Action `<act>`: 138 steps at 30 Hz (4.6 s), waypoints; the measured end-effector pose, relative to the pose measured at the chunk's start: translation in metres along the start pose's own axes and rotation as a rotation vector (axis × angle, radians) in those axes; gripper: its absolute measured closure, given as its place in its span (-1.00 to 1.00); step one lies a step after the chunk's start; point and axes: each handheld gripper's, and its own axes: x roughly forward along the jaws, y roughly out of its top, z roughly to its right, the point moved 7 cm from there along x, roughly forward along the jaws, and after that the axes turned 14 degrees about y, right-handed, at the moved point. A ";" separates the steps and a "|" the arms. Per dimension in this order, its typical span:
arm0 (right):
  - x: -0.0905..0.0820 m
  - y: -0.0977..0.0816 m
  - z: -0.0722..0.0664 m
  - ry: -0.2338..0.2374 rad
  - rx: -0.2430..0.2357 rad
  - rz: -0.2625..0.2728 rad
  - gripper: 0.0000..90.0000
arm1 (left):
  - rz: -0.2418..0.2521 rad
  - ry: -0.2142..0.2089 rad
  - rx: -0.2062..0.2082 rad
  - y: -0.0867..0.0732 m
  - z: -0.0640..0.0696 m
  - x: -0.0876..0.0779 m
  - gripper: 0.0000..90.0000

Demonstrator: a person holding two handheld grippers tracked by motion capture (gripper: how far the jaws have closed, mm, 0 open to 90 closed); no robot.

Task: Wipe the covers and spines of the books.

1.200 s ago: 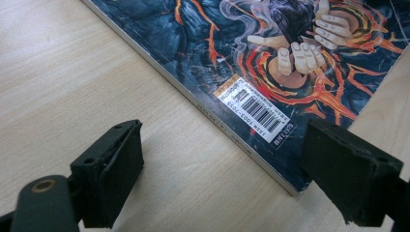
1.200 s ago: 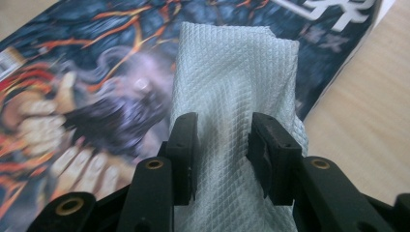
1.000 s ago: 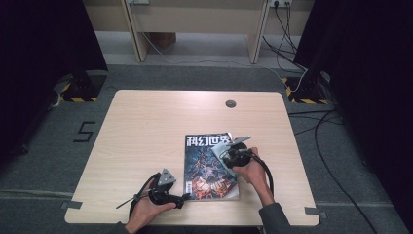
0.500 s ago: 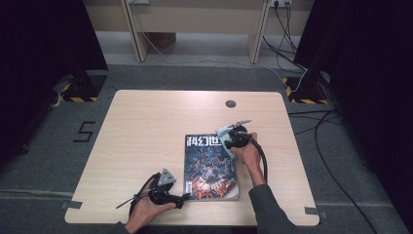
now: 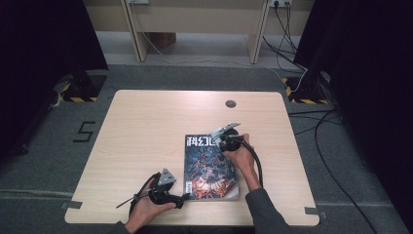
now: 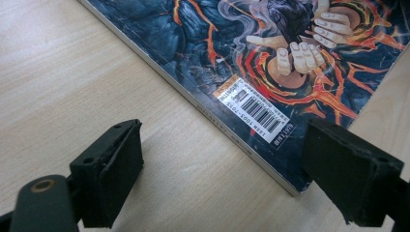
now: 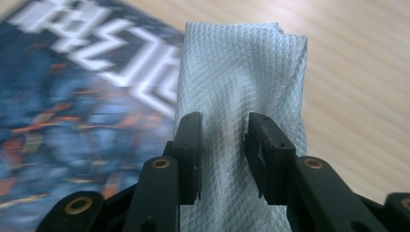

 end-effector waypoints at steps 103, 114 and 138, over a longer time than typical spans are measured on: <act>-0.030 -0.073 -0.167 0.320 -0.321 -0.108 0.42 | 0.011 0.131 -0.140 -0.005 -0.078 -0.019 -0.58; -0.055 -0.094 -0.118 0.253 -0.204 -0.086 0.42 | 0.016 0.031 -0.086 0.000 -0.033 -0.014 -0.60; -0.073 -0.110 -0.079 0.200 -0.129 -0.074 0.42 | 0.005 0.005 0.004 0.001 0.004 0.000 -0.68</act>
